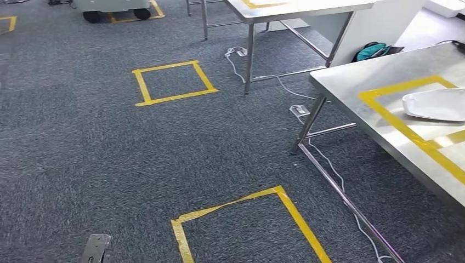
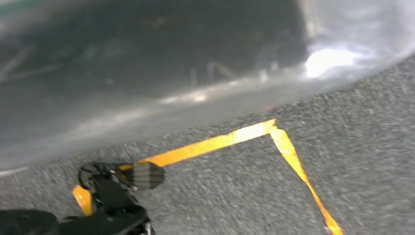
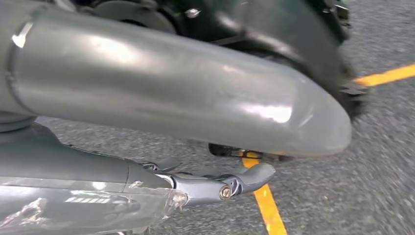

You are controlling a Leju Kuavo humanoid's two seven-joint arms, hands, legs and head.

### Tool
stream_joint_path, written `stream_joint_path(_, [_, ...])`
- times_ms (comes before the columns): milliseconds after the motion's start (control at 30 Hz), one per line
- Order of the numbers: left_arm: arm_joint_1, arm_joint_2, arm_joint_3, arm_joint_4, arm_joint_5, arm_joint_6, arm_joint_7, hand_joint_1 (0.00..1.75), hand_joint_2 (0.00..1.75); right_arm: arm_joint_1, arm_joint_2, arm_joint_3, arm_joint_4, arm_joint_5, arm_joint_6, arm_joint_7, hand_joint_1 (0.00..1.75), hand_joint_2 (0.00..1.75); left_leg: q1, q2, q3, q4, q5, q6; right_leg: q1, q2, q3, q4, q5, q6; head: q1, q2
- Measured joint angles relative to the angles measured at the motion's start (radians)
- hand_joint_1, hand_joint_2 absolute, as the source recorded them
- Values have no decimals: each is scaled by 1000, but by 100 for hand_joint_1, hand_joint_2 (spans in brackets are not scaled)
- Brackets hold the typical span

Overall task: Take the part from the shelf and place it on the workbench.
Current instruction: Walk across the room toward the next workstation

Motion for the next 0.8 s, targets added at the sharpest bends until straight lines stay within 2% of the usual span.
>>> stream_joint_path(33, [-3,0,-6,8,1,1,-2,0,0,4,0,1,-3,-2,-1,2,0,0,0,-14,0,0,1,0,0,2,-14,25,2,-1,0,0])
stream_joint_path(67, [-4,0,-12,15,1,2,-3,0,0,7,0,2,-7,-3,-1,3,0,0,0,-28,0,1,1,0,-1,4,-9,6,25,-2,0,0])
stream_joint_path(100, [-5,0,-17,21,1,3,-4,0,0,9,0,3,-11,-4,-1,3,0,0,1,-42,1,1,2,-2,-3,10,15,-53,65,-2,0,0])
stream_joint_path(167, [-9,0,-24,32,2,5,-8,0,0,12,0,5,-18,-6,-2,4,0,0,1,-70,-1,5,4,-10,-14,62,75,-197,130,-1,0,0])
stream_joint_path(200, [-13,0,-27,35,4,5,-11,0,0,14,0,6,-20,-6,-2,4,0,0,0,-82,-5,7,6,-15,-18,87,93,-242,143,0,-1,0])
stream_joint_path(233, [-16,0,-31,40,7,6,-16,0,0,15,0,7,-21,-7,-1,4,0,0,1,-94,-11,8,9,-22,-19,104,99,-260,144,0,-1,0])
stream_joint_path(267, [-20,1,-35,45,13,6,-19,0,0,16,-1,7,-22,-7,3,2,0,0,3,-106,-17,8,12,-30,-17,103,101,-263,142,-3,-2,0])
stream_joint_path(300, [-21,2,-39,52,20,7,-23,0,0,17,-2,6,-23,-4,11,0,0,0,6,-118,-22,4,18,-38,-15,92,101,-260,143,-10,-2,0])
stream_joint_path(333, [-22,2,-43,61,29,9,-26,0,0,15,-4,5,-24,0,23,-5,0,0,8,-115,-26,5,18,-44,-13,79,103,-262,147,-18,-1,0])
stream_joint_path(367, [-23,3,-46,69,38,11,-29,0,0,13,-7,1,-25,7,37,-11,0,0,7,-96,-34,17,9,-48,-13,65,105,-265,151,-25,-3,0])
stream_joint_path(400, [-27,3,-50,77,45,14,-32,0,0,11,-8,-5,-25,15,50,-16,0,0,5,-67,-50,50,-13,-51,-13,50,104,-268,155,-31,-6,0])
stream_joint_path(433, [-33,3,-55,85,53,17,-34,0,0,10,-9,-13,-25,27,61,-22,0,0,3,-32,-76,104,-47,-52,-11,32,103,-270,157,-35,-9,0])
stream_joint_path(467, [-40,2,-61,93,60,19,-35,0,0,8,-10,-24,-24,43,70,-28,0,0,2,-8,-108,174,-85,-53,-8,15,101,-271,158,-37,-11,0])
stream_joint_path(500, [-48,1,-65,100,68,20,-36,0,0,4,-10,-37,-22,60,77,-34,0,0,2,2,-138,241,-115,-55,-5,-4,100,-271,158,-38,-12,0])
stream_joint_path(533, [-53,1,-69,107,75,22,-36,0,0,-2,-10,-49,-20,75,82,-40,0,0,2,6,-155,284,-128,-55,-3,-21,98,-271,158,-39,-12,0])
stream_joint_path(567, [-56,0,-72,113,82,23,-37,0,0,-7,-10,-60,-19,83,85,-44,0,0,2,8,-153,291,-122,-55,-1,-35,97,-271,158,-39,-12,0])
stream_joint_path(600, [-57,0,-75,117,89,24,-37,0,0,-11,-10,-66,-17,85,85,-46,0,0,2,12,-131,259,-99,-53,0,-48,98,-270,157,-39,-12,0])
stream_joint_path(633, [-56,0,-79,119,96,24,-37,0,0,-13,-10,-70,-17,81,85,-47,0,0,0,23,-92,196,-67,-49,0,-59,100,-270,157,-39,-12,0])
stream_joint_path(700, [-56,1,-90,120,108,24,-37,0,0,-11,-10,-71,-17,68,83,-46,0,0,-7,64,-17,62,-21,-39,5,-80,101,-268,152,-33,-13,0])
stream_joint_path(733, [-56,0,-94,120,114,23,-37,0,0,-10,-10,-71,-17,63,80,-45,0,0,-11,78,3,23,-12,-35,7,-90,102,-267,150,-29,-13,0])
stream_joint_path(767, [-56,1,-97,120,119,23,-36,0,0,-10,-10,-71,-17,58,78,-45,0,0,-15,81,7,8,-12,-31,9,-100,103,-266,148,-25,-12,0])
stream_joint_path(800, [-54,2,-100,120,125,22,-35,0,0,-9,-10,-71,-18,55,75,-44,0,0,-15,71,5,6,-10,-26,9,-109,105,-267,147,-21,-13,0])
